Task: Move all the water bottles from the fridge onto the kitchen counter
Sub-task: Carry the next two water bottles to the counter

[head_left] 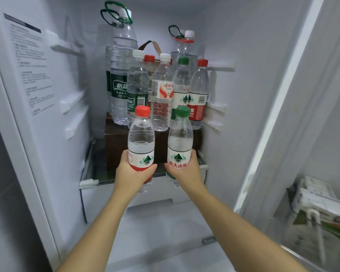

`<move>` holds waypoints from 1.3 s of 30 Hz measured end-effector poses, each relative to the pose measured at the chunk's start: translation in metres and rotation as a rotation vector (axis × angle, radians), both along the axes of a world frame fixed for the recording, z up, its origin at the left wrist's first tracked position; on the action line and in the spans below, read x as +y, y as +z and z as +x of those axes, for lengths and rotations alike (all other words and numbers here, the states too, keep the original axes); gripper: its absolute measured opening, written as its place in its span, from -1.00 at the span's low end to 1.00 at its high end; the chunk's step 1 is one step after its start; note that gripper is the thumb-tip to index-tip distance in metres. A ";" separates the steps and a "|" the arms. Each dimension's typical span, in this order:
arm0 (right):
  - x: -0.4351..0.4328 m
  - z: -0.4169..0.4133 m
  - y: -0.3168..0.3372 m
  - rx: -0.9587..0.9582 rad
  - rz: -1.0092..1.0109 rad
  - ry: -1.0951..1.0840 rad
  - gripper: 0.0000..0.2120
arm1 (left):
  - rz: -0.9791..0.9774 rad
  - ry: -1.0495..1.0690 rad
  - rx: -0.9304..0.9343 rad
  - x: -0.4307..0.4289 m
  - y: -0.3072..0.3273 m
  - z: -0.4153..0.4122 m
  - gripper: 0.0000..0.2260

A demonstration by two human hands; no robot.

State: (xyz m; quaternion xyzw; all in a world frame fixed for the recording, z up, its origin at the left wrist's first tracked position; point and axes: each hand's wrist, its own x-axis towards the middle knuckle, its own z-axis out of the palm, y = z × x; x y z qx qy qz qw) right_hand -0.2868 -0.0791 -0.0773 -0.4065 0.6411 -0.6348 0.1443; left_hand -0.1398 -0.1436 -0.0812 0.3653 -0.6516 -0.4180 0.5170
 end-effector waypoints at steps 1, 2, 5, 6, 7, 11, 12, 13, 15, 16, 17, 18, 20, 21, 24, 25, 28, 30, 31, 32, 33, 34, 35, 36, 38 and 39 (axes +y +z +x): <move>0.012 0.003 0.001 -0.005 -0.012 0.000 -0.39 | -0.013 0.013 0.009 0.011 0.000 0.004 -0.49; 0.025 0.006 0.003 -0.010 -0.016 0.003 -0.41 | -0.022 0.019 0.021 0.023 0.002 0.008 -0.49; 0.071 0.014 0.005 -0.031 -0.034 0.053 -0.45 | -0.027 0.009 0.069 0.065 0.005 0.021 -0.53; 0.089 0.018 0.006 -0.033 -0.025 0.058 -0.44 | -0.023 0.003 0.075 0.081 0.007 0.025 -0.53; 0.111 0.021 0.009 -0.026 -0.015 0.053 -0.43 | -0.021 -0.006 0.074 0.100 0.009 0.028 -0.53; 0.183 0.035 0.020 0.008 0.000 0.052 -0.42 | -0.030 -0.036 0.060 0.162 0.015 0.035 -0.50; 0.203 0.039 0.023 0.003 -0.002 0.051 -0.44 | -0.029 -0.046 0.054 0.180 0.016 0.036 -0.49; 0.222 0.042 0.026 -0.001 -0.006 0.044 -0.47 | -0.031 -0.057 0.049 0.198 0.018 0.037 -0.49; 0.263 0.045 0.029 0.002 -0.021 0.033 -0.53 | -0.039 -0.093 0.036 0.234 0.019 0.038 -0.49; 0.284 0.046 0.030 0.001 -0.025 0.026 -0.54 | -0.034 -0.118 0.034 0.252 0.019 0.038 -0.49; 0.306 0.047 0.031 -0.010 -0.029 0.012 -0.55 | -0.024 -0.143 0.034 0.271 0.019 0.037 -0.49; 0.329 0.048 0.030 -0.024 -0.031 -0.009 -0.56 | -0.008 -0.167 0.037 0.290 0.018 0.037 -0.48; 0.372 0.047 0.027 -0.057 -0.033 -0.044 -0.57 | 0.012 -0.219 0.051 0.327 0.015 0.035 -0.46; 0.397 0.046 0.025 -0.072 -0.031 -0.069 -0.57 | 0.021 -0.257 0.051 0.348 0.012 0.032 -0.46; 0.462 0.041 0.015 -0.105 -0.017 -0.197 -0.56 | 0.050 -0.393 0.026 0.398 -0.001 0.022 -0.51; 0.481 0.039 0.012 -0.108 -0.015 -0.243 -0.55 | 0.060 -0.441 0.011 0.413 -0.005 0.016 -0.52; 0.529 0.031 0.006 -0.105 -0.003 -0.368 -0.53 | 0.092 -0.579 -0.032 0.448 -0.014 -0.004 -0.55; 0.552 0.024 0.004 -0.107 0.005 -0.456 -0.52 | 0.090 -0.662 -0.054 0.465 -0.016 -0.021 -0.56; 0.561 0.021 0.004 -0.112 0.004 -0.495 -0.52 | 0.080 -0.697 -0.068 0.471 -0.016 -0.030 -0.55; 0.568 0.018 0.004 -0.114 0.002 -0.531 -0.51 | 0.069 -0.725 -0.079 0.477 -0.016 -0.039 -0.54; 0.575 0.015 0.005 -0.106 -0.003 -0.570 -0.51 | 0.057 -0.752 -0.085 0.481 -0.017 -0.048 -0.52; 0.581 0.011 0.005 -0.095 -0.007 -0.610 -0.51 | 0.043 -0.778 -0.090 0.485 -0.017 -0.057 -0.51; 0.587 0.008 0.006 -0.086 -0.008 -0.650 -0.50 | 0.027 -0.805 -0.094 0.488 -0.018 -0.066 -0.51; 0.593 0.005 0.006 -0.081 -0.009 -0.686 -0.49 | 0.012 -0.830 -0.097 0.491 -0.019 -0.074 -0.52; 0.603 0.001 0.005 -0.078 -0.020 -0.754 -0.48 | -0.001 -0.875 -0.105 0.499 -0.020 -0.088 -0.53; 0.607 -0.002 0.005 -0.074 -0.022 -0.791 -0.48 | 0.000 -0.898 -0.106 0.502 -0.022 -0.095 -0.53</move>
